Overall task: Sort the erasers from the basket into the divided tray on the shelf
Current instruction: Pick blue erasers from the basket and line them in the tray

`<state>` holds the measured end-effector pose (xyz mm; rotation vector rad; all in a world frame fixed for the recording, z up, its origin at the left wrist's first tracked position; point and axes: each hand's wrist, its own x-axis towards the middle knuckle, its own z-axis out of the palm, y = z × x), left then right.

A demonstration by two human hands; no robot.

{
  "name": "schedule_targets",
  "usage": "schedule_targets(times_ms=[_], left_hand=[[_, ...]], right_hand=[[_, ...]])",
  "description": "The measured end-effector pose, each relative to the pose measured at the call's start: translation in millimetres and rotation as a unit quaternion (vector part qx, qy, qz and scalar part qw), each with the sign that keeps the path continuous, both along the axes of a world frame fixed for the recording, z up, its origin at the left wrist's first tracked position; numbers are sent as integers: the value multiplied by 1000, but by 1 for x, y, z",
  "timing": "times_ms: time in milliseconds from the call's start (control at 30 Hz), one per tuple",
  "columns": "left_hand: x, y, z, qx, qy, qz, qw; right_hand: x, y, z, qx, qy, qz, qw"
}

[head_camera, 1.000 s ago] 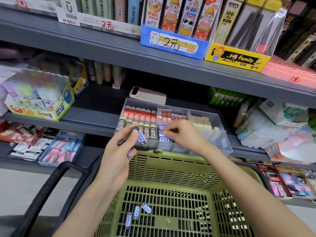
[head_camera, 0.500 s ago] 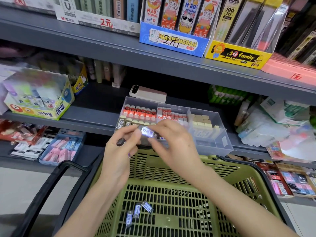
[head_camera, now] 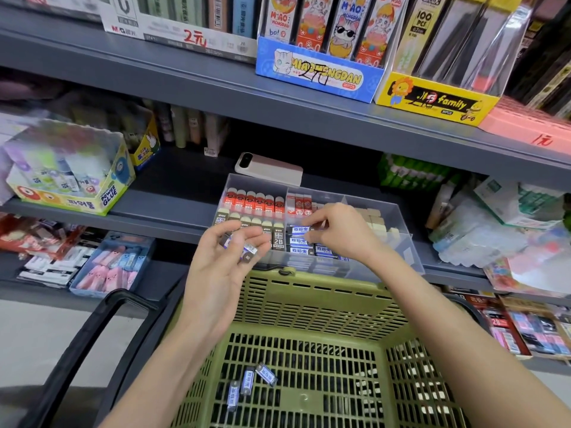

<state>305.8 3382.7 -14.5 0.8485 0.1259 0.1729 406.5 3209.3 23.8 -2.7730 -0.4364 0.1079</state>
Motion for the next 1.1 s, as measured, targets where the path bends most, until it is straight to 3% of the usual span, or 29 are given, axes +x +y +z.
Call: schedule_targets(times_ms=[200, 300, 367, 433, 500, 600, 800, 867, 967, 1033, 1100], left_hand=[[-1, 0, 2, 55, -9, 2, 998], [-2, 0, 0, 77, -6, -3, 997], [-2, 0, 0, 108, -8, -6, 994], [-3, -2, 1, 121, -15, -2, 993], [-4, -3, 1, 124, -21, 4, 992], [-6, -5, 2, 139, -18, 4, 990], [-9, -7, -1, 230, -56, -17, 972], [-9, -5, -5, 369, -59, 15, 927], [-4, -1, -11, 619, -71, 95, 776], [-1, -2, -15, 706, -85, 94, 697], [0, -3, -19, 757, -93, 79, 642]], right_hand=[[-1, 1, -6, -50, -6, 42, 998], [-12, 1, -3, -66, -85, 37, 994], [-31, 8, 2, 64, -120, 27, 990], [-57, 21, 8, 226, -56, 53, 971], [-80, 36, 7, 299, -3, 67, 952], [-94, 45, -3, 339, -26, 39, 940], [-96, 31, -9, 298, -155, 50, 941], [-81, 13, -6, 316, -138, -12, 939], [-45, -13, -3, 263, -122, -104, 952], [-27, -18, -7, 176, -112, -107, 972], [-16, -19, -13, 120, -109, -91, 983]])
